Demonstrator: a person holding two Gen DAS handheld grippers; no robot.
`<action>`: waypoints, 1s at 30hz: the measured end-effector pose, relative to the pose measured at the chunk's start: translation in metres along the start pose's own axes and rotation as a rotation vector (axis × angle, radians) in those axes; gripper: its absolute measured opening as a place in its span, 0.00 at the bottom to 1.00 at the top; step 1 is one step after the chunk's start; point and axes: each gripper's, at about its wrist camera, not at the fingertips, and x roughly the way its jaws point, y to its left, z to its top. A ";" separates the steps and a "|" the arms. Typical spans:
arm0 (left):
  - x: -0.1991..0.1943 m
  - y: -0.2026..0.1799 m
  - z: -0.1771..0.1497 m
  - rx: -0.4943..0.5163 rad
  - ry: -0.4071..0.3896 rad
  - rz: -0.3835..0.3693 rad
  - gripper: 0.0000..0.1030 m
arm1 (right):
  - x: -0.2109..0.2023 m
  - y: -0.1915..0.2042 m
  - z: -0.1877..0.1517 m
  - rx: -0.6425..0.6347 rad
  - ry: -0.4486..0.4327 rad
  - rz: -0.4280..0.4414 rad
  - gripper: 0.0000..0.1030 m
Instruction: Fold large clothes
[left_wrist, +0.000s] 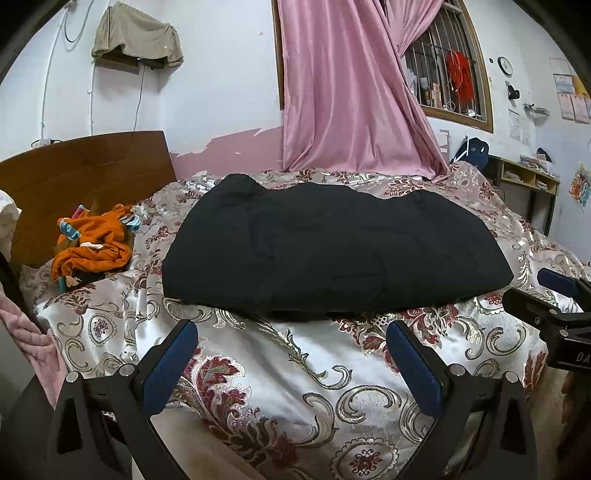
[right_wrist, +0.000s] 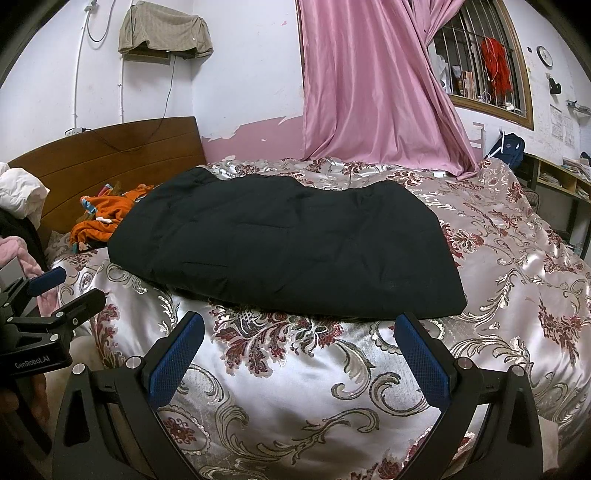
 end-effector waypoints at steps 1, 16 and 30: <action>0.000 0.000 0.000 0.000 0.000 0.000 1.00 | 0.000 0.000 0.000 0.000 0.000 0.000 0.98; 0.000 0.002 0.001 -0.002 -0.002 0.004 1.00 | 0.000 0.000 0.000 -0.001 0.000 0.001 0.98; -0.001 0.001 0.000 -0.002 -0.003 0.004 1.00 | 0.000 0.000 0.000 0.000 -0.001 0.000 0.98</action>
